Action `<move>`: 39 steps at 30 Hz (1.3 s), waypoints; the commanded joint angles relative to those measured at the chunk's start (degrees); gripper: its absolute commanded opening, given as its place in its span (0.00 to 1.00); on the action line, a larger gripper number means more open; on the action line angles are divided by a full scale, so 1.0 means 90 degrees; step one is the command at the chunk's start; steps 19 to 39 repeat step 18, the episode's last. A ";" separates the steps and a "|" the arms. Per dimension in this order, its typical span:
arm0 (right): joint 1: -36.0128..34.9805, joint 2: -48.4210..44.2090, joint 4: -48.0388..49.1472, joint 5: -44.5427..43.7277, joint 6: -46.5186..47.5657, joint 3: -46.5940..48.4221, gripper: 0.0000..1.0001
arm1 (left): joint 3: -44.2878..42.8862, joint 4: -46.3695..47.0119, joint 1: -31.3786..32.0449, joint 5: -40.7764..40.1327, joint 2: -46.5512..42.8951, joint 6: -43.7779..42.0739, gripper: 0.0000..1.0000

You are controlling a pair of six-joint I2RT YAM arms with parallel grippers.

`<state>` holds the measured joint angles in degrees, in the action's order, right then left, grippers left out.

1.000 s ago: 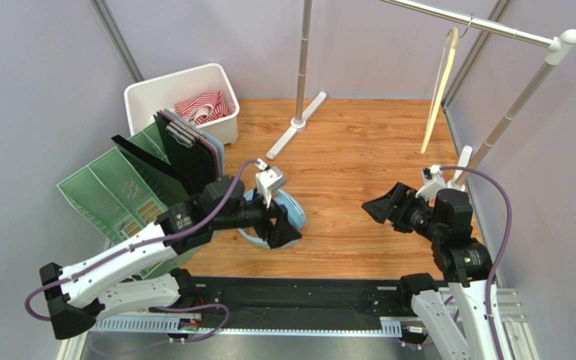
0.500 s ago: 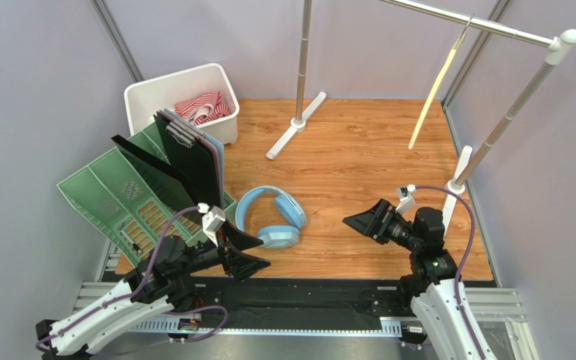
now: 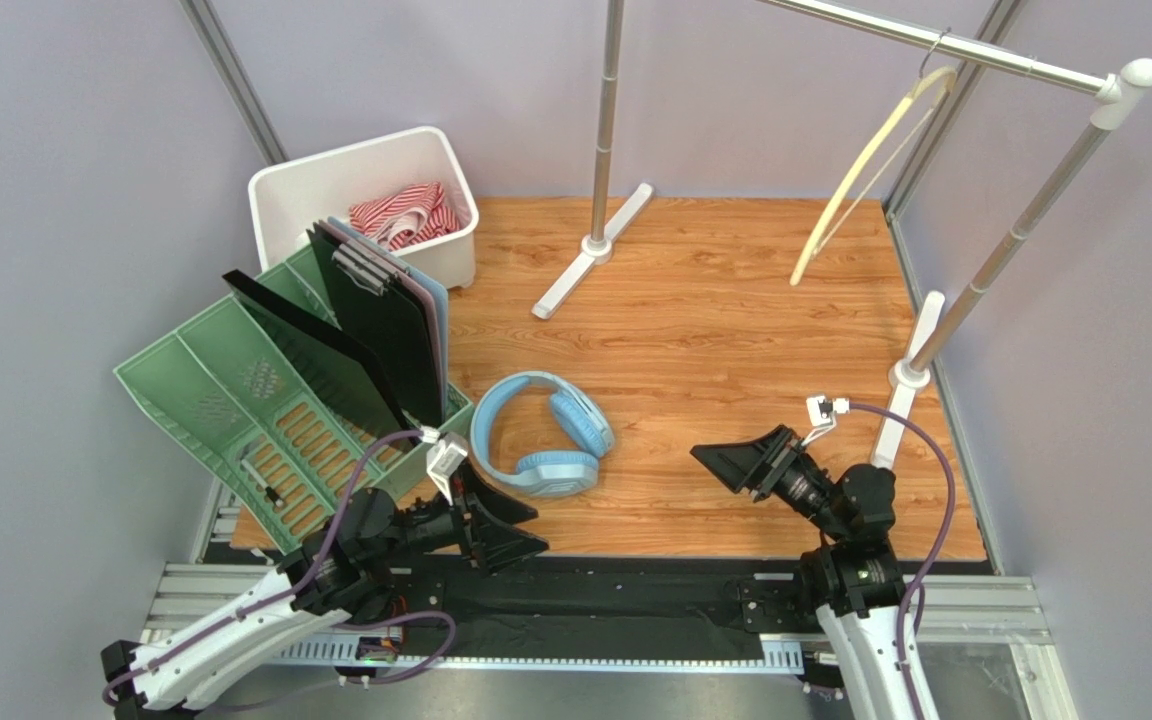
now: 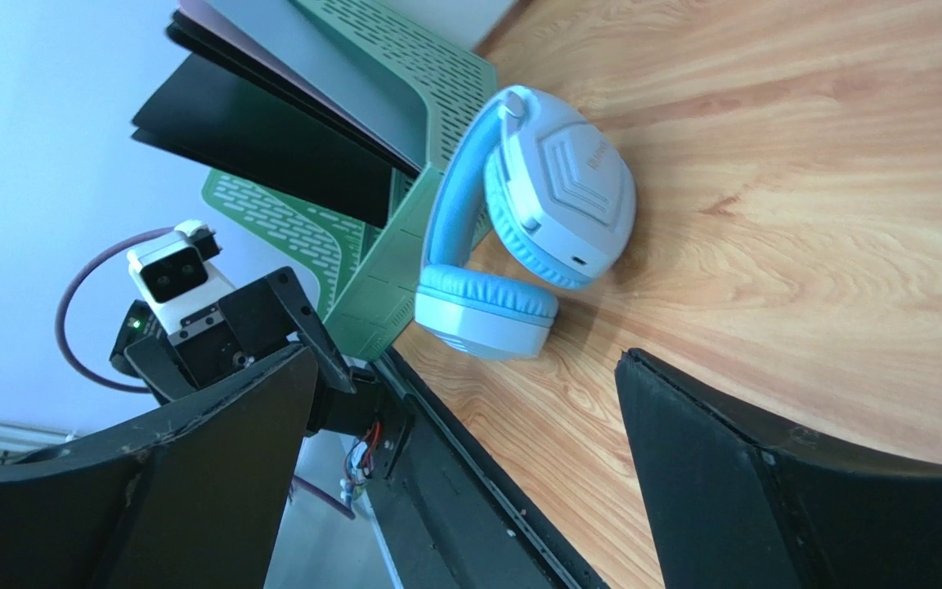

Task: Remove the tank top from the hanger

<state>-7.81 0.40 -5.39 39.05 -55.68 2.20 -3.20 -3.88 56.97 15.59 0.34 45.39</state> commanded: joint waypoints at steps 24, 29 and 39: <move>-0.0030 -0.0387 -0.1286 -0.0442 0.0562 -0.0723 1.00 | 0.0512 -0.0311 0.0008 -0.0141 -0.0760 0.0123 0.89; -0.0030 -0.0387 -0.1286 -0.0442 0.0562 -0.0723 1.00 | 0.0512 -0.0311 0.0008 -0.0141 -0.0760 0.0123 0.89; -0.0030 -0.0387 -0.1286 -0.0442 0.0562 -0.0723 1.00 | 0.0512 -0.0311 0.0008 -0.0141 -0.0760 0.0123 0.89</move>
